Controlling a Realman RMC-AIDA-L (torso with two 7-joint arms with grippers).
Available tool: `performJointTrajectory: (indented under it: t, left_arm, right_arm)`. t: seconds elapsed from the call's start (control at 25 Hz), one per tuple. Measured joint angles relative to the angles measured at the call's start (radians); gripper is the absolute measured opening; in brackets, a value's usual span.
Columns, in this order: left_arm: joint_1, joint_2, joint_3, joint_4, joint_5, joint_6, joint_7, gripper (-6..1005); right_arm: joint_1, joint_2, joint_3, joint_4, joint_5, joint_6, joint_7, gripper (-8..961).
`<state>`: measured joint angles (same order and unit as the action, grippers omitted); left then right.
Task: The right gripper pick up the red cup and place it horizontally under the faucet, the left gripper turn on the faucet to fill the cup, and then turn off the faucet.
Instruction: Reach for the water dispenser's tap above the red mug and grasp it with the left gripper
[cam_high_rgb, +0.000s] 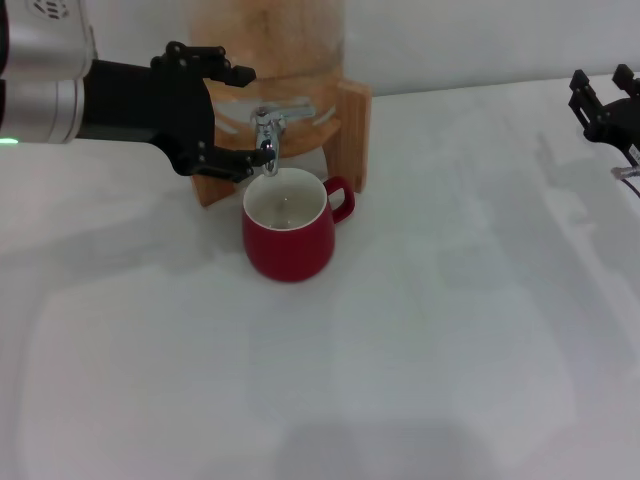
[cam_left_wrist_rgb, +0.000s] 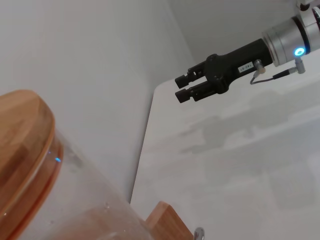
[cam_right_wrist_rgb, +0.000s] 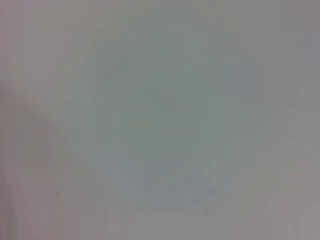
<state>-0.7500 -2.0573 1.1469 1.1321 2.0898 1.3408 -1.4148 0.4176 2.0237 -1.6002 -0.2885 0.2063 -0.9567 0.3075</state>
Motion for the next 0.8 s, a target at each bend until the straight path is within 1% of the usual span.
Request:
performJointTrajectory:
  t: [0.08, 0.32, 0.8]
  left_arm:
    - [0.000, 0.000, 0.001, 0.000, 0.001, 0.000, 0.000, 848]
    - [0.000, 0.001, 0.001, 0.000, 0.006, 0.002, 0.007, 848]
    - [-0.016, 0.005, 0.001, -0.011, 0.017, 0.010, 0.070, 847]
  right_arm:
    - [-0.001, 0.002, 0.008, 0.000, 0.000, 0.000, -0.002, 523]
    - [-0.004, 0.003, 0.004, 0.000, 0.001, -0.003, 0.004, 750]
    - [-0.003, 0.004, -0.009, -0.008, 0.001, -0.005, 0.019, 831]
